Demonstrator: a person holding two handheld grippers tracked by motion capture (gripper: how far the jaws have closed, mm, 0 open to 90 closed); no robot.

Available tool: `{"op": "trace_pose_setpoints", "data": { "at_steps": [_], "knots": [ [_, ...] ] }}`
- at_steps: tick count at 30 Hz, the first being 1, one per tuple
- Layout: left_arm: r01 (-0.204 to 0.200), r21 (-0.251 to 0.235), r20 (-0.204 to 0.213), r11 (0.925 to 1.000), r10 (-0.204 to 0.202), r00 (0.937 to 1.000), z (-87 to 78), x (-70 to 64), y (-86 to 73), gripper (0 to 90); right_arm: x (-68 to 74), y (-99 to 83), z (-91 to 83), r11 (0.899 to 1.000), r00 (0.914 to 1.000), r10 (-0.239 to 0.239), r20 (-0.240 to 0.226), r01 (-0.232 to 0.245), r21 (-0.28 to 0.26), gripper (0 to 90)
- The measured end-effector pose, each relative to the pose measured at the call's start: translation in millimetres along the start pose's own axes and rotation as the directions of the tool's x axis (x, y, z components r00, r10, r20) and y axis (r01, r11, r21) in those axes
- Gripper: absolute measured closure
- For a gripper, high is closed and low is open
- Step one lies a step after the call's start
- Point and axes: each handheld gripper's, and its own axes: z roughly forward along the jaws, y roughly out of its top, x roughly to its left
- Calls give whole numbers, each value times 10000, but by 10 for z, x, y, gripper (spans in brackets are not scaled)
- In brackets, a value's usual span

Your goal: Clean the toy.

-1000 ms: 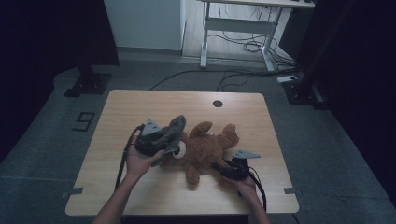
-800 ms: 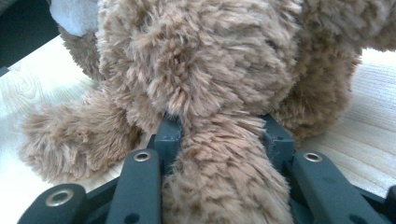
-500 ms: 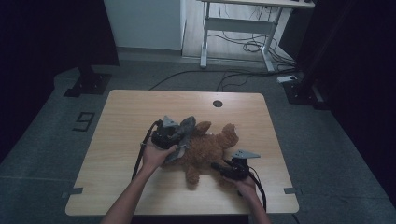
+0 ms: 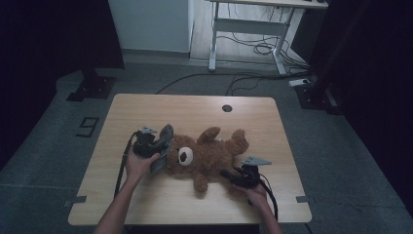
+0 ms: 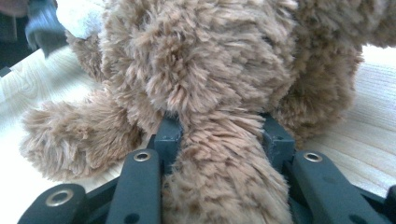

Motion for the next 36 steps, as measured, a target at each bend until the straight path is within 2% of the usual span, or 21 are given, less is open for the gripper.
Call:
{"op": "trace_pose_setpoints", "data": {
  "at_steps": [3,4,8,10,13,16,17,18,19,20,21,22,24,25,26,27,28,30,32,34,36],
  "knots": [
    [-27,399,223,9992,18,9998,85,21,-123,758,-8,0,3,10000,10000,38,11,-38,10,603],
    [24,547,495,9985,-51,9988,147,47,-217,758,-9,1,3,10000,10000,42,14,-42,8,603],
    [212,251,704,9995,-229,9973,77,85,-221,757,-15,7,3,10000,10000,43,21,-43,25,603],
    [158,-375,514,9992,-139,9986,-159,91,-99,757,-31,21,13,10000,10000,62,41,-62,15,603],
    [-331,-1168,304,9926,369,9989,-413,-51,53,756,-44,39,29,10000,9999,81,85,-81,-18,603],
    [-1338,-1676,333,9767,1412,9894,-548,-380,178,755,-50,45,38,9999,9999,91,99,-91,-61,602],
    [-1338,-1676,333,9767,1412,9894,-548,-380,178,755,-50,44,38,9999,9999,94,104,-93,-66,602],
    [-1859,-1800,641,9659,2002,9777,-547,-624,249,755,-48,43,38,9999,9999,95,116,-94,-72,602],
    [-1859,-1800,641,9659,2002,9777,-547,-624,249,754,-48,43,38,9999,9999,95,116,-94,-72,602],
    [-2188,-1836,1090,9583,2411,9644,-490,-865,315,754,-43,40,36,9999,9999,103,133,-101,-102,602],
    [-2188,-1836,1090,9583,2411,9644,-490,-865,315,755,-43,40,36,9999,9999,103,133,-101,-102,602],
    [-2413,-1861,1599,9525,2717,9490,-405,-1092,374,755,-45,37,32,9999,9999,92,126,-91,-110,601],
    [-2590,-1776,2132,9494,2941,9317,-288,-1317,420,755,-46,34,32,9999,9999,97,116,-95,-124,601],
    [-2590,-1776,2132,9494,2941,9317,-288,-1317,420,755,-46,34,32,9999,9999,97,116,-95,-124,601],
    [-2825,-1695,2266,9442,3163,9212,-208,-1461,445,755,-47,33,31,9999,9999,107,97,-106,-125,601],
    [-2921,-1649,2346,9421,3252,9161,-160,-1542,462,755,-47,33,31,9999,9999,107,97,-106,-125,601],
    [-3087,-1545,2578,9385,3400,9044,-41,-1727,506,755,-48,31,28,9999,9999,77,85,-76,-104,601],
    [-3254,-1485,2629,9338,3545,8973,60,-1879,539,755,-46,27,26,9999,9999,70,106,-69,-128,601],
    [-3321,-1291,2748,9344,3555,8934,168,-1986,552,755,-43,21,26,9999,9999,58,113,-56,-148,601],
    [-3469,-1012,2588,9324,3613,8958,275,-2040,541,754,-42,20,23,9999,9999,50,126,-48,-138,601],
    [-3334,-906,2583,9384,3455,9022,344,-2018,523,755,-38,18,22,9999,9999,60,154,-58,-129,601]
  ]
}}
